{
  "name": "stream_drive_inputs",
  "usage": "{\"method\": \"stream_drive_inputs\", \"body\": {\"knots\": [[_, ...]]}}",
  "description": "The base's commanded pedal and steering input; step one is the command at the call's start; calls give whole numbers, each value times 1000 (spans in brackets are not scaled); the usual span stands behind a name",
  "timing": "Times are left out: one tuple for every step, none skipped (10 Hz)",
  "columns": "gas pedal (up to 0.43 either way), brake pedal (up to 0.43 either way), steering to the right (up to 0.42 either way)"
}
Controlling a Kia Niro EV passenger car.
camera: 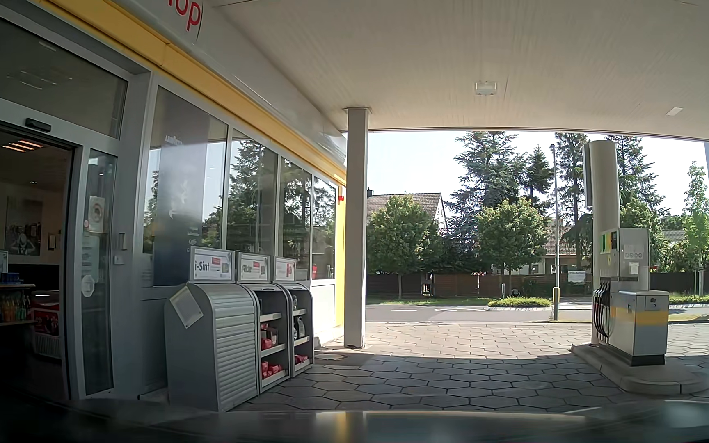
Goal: Follow the waypoints while adhering to traffic rules and regulations
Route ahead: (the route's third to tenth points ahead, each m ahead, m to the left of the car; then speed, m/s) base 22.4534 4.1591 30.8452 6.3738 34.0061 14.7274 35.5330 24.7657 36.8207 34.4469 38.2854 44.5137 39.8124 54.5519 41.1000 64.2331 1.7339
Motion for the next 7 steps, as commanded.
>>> {"method": "stream_drive_inputs", "body": {"knots": [[0, 30, 184], [0, 24, 192], [0, 30, 198], [0, 30, 201], [0, 30, 199], [0, 30, 197], [0, 30, 196]]}}
